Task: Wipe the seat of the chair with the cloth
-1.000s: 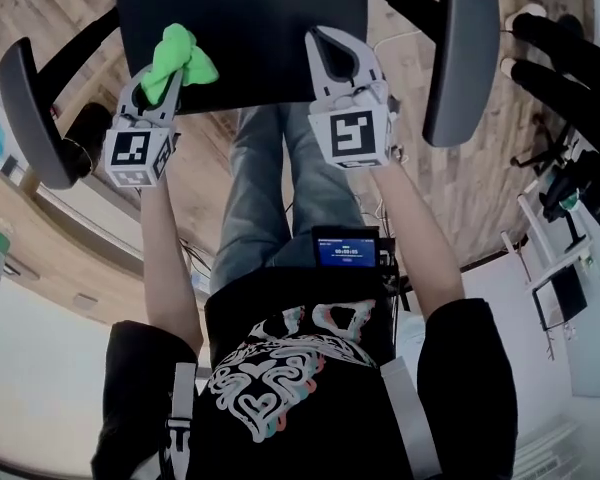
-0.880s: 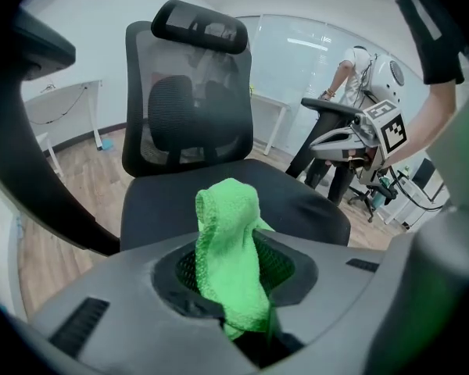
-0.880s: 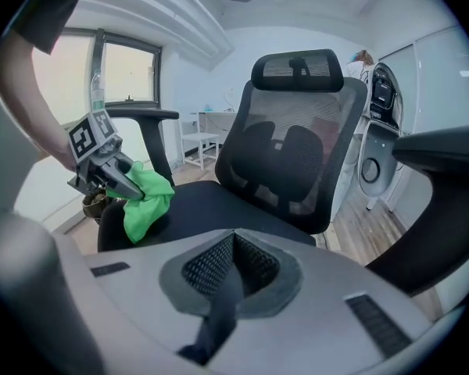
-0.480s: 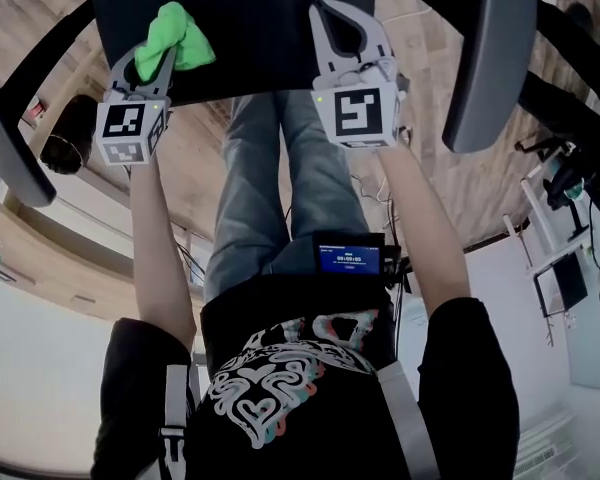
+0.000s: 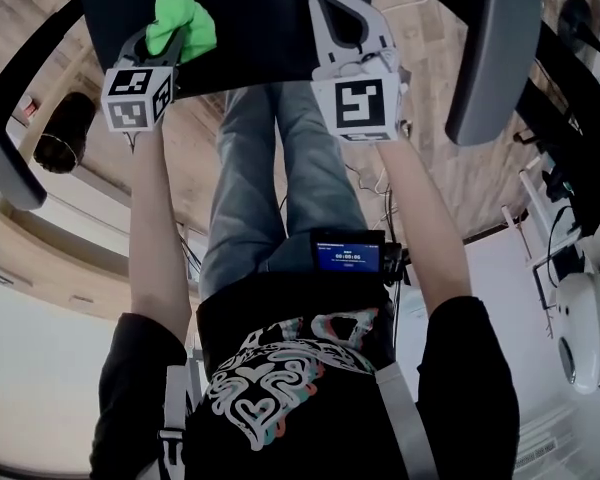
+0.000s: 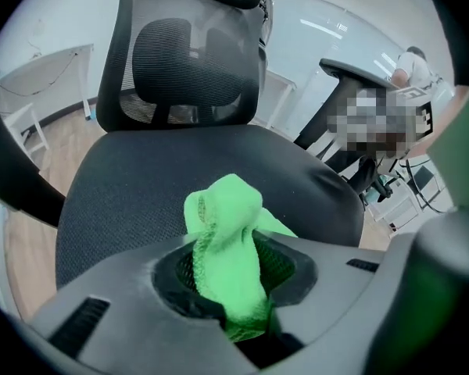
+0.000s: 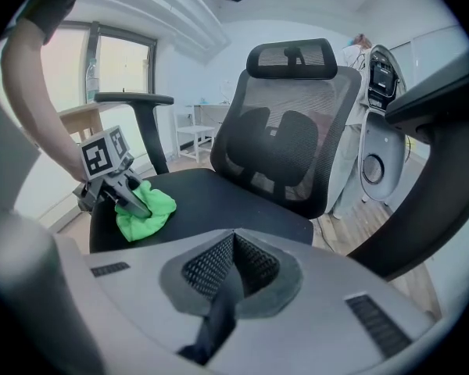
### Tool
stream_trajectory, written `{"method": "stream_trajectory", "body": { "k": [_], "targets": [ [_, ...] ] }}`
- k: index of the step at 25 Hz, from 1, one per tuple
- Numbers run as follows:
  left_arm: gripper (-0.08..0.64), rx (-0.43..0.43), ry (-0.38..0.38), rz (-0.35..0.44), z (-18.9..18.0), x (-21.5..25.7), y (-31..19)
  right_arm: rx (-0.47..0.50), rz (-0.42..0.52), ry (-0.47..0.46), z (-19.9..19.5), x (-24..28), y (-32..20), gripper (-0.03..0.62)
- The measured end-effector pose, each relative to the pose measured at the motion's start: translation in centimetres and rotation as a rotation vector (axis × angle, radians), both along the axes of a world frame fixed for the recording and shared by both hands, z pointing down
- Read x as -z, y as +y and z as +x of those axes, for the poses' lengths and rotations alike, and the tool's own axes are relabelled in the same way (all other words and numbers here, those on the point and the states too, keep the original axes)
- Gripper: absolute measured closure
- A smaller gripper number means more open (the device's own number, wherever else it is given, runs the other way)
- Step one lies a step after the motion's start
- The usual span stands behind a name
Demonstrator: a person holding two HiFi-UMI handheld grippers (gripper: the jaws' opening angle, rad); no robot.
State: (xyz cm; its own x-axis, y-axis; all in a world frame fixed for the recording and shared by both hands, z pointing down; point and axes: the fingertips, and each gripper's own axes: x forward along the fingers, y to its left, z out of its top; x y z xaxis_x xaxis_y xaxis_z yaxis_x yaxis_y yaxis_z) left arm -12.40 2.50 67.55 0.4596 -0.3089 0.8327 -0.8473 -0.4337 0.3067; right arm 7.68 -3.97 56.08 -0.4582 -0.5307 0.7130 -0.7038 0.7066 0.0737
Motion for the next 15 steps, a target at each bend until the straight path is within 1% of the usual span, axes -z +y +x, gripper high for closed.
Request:
{"method": "stream_trajectory", "body": {
  "k": [2, 5, 8, 12, 15],
  "targets": [
    [0.462, -0.003, -0.002, -0.004, 0.1, 0.0, 0.1, -0.016, -0.014, 0.000, 0.4, -0.2, 0.3, 0.591],
    [0.462, 0.005, 0.000, -0.006, 0.5, -0.1, -0.1, -0.068, -0.047, -0.022, 0.9, -0.4, 0.3, 0.589],
    [0.463, -0.007, 0.037, -0.011, 2.7, -0.4, -1.1, -0.085, -0.043, -0.015, 1.5, -0.4, 0.0, 0.591],
    [0.463, -0.117, 0.090, 0.005, 7.6, -0.7, -2.1, -0.104, -0.024, -0.035, 1.7, -0.2, -0.4, 0.591],
    [0.463, -0.208, 0.127, 0.031, 11.2, -0.5, -2.3, -0.156, -0.020, -0.079, 2.2, 0.7, -1.2, 0.591]
  ]
}}
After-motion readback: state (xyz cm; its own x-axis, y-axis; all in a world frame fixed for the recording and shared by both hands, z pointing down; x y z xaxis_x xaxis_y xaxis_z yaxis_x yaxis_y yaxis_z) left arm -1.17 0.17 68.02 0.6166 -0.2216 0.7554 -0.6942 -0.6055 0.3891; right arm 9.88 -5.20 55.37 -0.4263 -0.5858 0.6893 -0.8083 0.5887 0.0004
